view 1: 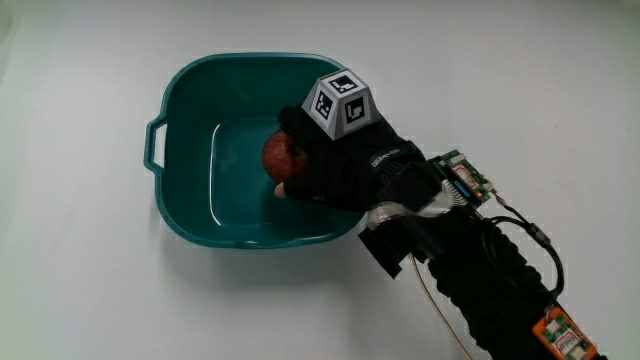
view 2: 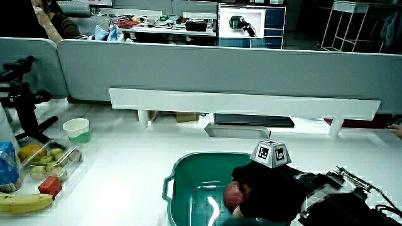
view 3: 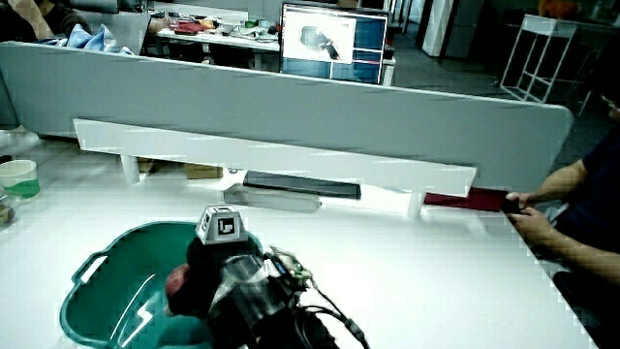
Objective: Place apple into plate
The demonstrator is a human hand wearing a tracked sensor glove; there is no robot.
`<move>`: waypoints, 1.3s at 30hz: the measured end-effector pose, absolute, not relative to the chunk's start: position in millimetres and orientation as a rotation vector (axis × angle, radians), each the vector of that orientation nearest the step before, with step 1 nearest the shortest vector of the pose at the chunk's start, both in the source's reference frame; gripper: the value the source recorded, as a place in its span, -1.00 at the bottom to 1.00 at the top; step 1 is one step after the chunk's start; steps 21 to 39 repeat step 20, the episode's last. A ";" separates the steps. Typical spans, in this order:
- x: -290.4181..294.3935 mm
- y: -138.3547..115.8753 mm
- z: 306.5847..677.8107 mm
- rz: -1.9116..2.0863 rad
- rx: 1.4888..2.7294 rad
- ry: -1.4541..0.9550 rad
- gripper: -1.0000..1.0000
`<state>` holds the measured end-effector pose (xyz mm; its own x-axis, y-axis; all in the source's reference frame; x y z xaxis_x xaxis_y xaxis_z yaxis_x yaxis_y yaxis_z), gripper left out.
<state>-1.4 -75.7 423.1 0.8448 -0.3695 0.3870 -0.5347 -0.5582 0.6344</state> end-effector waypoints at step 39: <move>-84.7 39.8 282.8 0.410 1.950 -1.287 -1.00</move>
